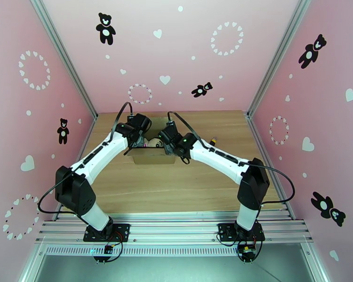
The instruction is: Unpack the express box
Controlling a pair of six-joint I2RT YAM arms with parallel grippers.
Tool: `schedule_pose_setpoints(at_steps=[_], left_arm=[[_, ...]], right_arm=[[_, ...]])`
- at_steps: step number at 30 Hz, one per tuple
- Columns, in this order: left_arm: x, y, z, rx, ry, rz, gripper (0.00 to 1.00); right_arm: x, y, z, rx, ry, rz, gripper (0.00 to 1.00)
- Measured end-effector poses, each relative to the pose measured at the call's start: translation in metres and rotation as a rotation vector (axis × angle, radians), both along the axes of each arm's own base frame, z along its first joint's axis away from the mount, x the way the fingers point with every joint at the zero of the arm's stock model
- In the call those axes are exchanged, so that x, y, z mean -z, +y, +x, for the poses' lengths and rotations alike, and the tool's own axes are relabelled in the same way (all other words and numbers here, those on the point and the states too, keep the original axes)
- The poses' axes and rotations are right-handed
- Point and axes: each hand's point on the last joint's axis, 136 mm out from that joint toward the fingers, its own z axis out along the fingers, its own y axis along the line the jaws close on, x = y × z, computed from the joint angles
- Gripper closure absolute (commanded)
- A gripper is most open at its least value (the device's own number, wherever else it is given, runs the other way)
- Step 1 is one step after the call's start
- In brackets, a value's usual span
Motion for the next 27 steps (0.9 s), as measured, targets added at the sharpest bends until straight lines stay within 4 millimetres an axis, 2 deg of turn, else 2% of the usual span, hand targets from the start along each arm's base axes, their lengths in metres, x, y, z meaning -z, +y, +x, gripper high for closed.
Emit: schedule_pose_setpoints(at_steps=[10, 21, 27], left_arm=[[-0.011, 0.016, -0.004, -0.034, -0.019, 0.0, 0.35], [-0.019, 0.025, -0.016, -0.053, -0.041, -0.011, 0.36], [-0.009, 0.043, -0.033, -0.1, -0.038, -0.058, 0.36]], right_arm=[[-0.004, -0.036, 0.008, 0.071, 0.025, 0.058, 0.26], [0.004, -0.041, 0.011, 0.085, 0.086, 0.165, 0.28], [0.01, -0.045, 0.011, 0.073, 0.156, 0.329, 0.3]])
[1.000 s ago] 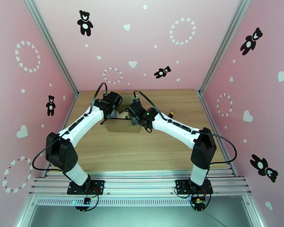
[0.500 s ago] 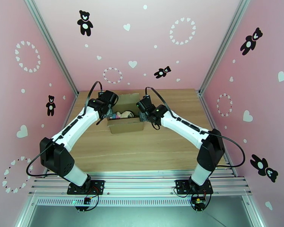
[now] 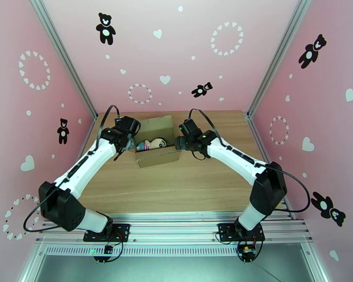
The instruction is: Unpack the express box
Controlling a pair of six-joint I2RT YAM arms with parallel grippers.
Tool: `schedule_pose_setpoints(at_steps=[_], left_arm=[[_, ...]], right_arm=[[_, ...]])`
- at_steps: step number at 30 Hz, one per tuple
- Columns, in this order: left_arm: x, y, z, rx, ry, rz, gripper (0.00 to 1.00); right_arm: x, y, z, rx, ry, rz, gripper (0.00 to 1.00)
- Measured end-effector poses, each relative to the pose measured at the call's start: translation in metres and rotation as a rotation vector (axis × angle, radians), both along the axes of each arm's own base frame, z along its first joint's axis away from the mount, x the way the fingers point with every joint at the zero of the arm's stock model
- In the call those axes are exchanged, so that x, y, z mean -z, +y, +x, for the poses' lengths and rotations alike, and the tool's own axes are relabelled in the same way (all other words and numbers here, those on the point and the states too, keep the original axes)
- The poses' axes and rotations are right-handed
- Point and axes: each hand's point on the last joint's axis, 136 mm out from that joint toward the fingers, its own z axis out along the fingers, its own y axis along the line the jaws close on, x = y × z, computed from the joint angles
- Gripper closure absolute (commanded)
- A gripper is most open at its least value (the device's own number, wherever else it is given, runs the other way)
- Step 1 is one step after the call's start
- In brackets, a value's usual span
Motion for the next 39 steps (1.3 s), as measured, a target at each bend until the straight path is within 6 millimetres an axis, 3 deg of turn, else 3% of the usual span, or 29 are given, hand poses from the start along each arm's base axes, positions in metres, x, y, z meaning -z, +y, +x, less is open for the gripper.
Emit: schedule_pose_setpoints(at_steps=[12, 19, 31, 39], left_arm=[[0.013, -0.003, -0.013, 0.002, -0.016, -0.08, 0.36], [0.021, -0.005, -0.018, -0.011, -0.021, -0.115, 0.37], [0.027, -0.004, -0.025, -0.036, -0.026, -0.143, 0.38], [0.031, -0.001, -0.032, -0.056, -0.031, -0.158, 0.38]], right_arm=[[-0.007, 0.013, 0.01, -0.039, 0.04, 0.223, 0.33], [0.0, 0.002, 0.02, -0.006, 0.087, 0.343, 0.35], [-0.007, 0.001, 0.031, 0.007, 0.118, 0.515, 0.37], [0.006, 0.002, 0.04, 0.026, 0.161, 0.568, 0.39]])
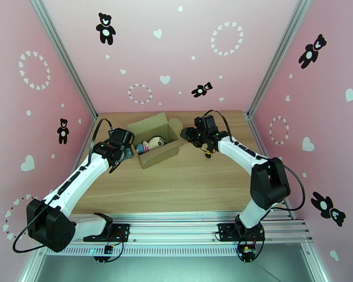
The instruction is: Unpack the express box
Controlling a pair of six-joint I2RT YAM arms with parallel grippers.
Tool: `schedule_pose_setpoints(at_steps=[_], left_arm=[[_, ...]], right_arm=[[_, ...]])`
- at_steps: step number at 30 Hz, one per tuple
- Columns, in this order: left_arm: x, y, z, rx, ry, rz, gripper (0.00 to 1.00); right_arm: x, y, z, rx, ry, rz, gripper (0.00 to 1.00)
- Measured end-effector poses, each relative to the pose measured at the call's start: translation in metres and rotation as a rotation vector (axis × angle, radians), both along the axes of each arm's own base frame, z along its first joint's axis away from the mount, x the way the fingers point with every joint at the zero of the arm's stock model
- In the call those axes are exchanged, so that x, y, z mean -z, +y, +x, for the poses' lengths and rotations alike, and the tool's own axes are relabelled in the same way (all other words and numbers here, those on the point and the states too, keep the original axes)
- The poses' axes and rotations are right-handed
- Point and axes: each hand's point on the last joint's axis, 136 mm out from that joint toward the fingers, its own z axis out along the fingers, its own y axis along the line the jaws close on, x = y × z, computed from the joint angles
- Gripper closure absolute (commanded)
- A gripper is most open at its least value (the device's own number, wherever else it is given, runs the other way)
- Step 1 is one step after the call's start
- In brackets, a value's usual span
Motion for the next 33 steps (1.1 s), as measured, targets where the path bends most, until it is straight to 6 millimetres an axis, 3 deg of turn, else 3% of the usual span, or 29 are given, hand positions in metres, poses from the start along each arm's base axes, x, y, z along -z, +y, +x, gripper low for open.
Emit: schedule_pose_setpoints(at_steps=[8, 24, 29, 33], left_arm=[[0.008, 0.001, -0.006, -0.009, 0.001, -0.015, 0.38], [0.012, -0.001, -0.007, -0.015, -0.024, -0.046, 0.38], [-0.002, -0.004, 0.0, 0.004, -0.053, -0.045, 0.38], [-0.019, -0.007, 0.008, 0.02, -0.095, -0.05, 0.38]], right_arm=[[0.013, 0.007, 0.002, -0.014, 0.032, 0.022, 0.4], [0.013, 0.006, 0.002, -0.033, 0.037, 0.028, 0.38], [-0.006, -0.006, -0.002, -0.026, 0.005, -0.035, 0.34], [-0.042, -0.014, -0.005, -0.024, -0.076, -0.076, 0.32]])
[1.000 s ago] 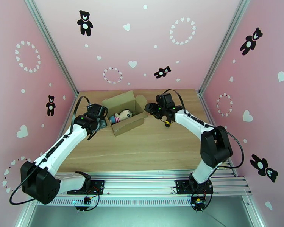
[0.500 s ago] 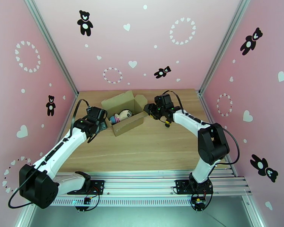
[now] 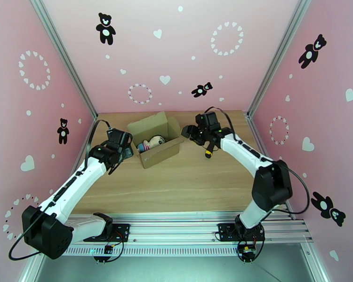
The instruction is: Unpack the express box
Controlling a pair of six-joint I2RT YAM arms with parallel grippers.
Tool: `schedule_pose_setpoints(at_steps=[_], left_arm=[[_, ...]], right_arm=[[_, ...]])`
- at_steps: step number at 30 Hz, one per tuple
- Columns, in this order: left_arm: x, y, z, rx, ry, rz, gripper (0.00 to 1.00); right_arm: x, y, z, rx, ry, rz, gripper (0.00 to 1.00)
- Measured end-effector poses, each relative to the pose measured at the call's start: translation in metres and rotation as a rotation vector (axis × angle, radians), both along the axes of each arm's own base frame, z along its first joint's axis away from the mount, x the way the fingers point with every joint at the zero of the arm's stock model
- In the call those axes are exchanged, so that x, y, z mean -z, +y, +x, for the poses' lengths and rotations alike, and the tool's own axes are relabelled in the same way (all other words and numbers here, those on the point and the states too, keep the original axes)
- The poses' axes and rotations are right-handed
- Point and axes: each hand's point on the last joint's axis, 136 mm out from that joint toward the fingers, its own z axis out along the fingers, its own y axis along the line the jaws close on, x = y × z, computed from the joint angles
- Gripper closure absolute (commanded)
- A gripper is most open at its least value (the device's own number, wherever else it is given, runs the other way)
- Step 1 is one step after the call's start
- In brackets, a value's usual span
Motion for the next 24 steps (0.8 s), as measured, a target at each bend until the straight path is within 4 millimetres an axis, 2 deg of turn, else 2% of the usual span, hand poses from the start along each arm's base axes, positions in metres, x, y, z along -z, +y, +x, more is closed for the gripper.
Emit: schedule_pose_setpoints(at_steps=[3, 6, 11, 13, 15, 18, 24], left_arm=[[-0.009, -0.002, 0.005, 0.011, -0.025, -0.001, 0.37], [-0.014, -0.002, 0.007, 0.019, -0.036, 0.001, 0.37], [-0.022, -0.004, 0.009, 0.028, -0.052, 0.001, 0.37], [-0.023, -0.004, 0.009, 0.028, -0.054, -0.001, 0.37], [-0.025, -0.005, 0.008, 0.033, -0.059, -0.01, 0.37], [-0.033, -0.006, 0.004, 0.043, -0.082, -0.032, 0.37], [-0.049, -0.007, -0.007, 0.049, -0.116, -0.073, 0.37]], right_arm=[[-0.033, -0.001, -0.002, -0.015, -0.081, -0.047, 0.32], [-0.065, 0.01, -0.007, -0.061, -0.165, -0.103, 0.32], [-0.128, 0.048, -0.021, -0.182, -0.331, -0.159, 0.32], [-0.138, 0.064, -0.024, -0.226, -0.369, -0.181, 0.32], [-0.138, 0.078, -0.024, -0.265, -0.384, -0.213, 0.32], [-0.124, 0.098, -0.021, -0.322, -0.377, -0.266, 0.32], [-0.076, 0.131, -0.013, -0.414, -0.317, -0.348, 0.32]])
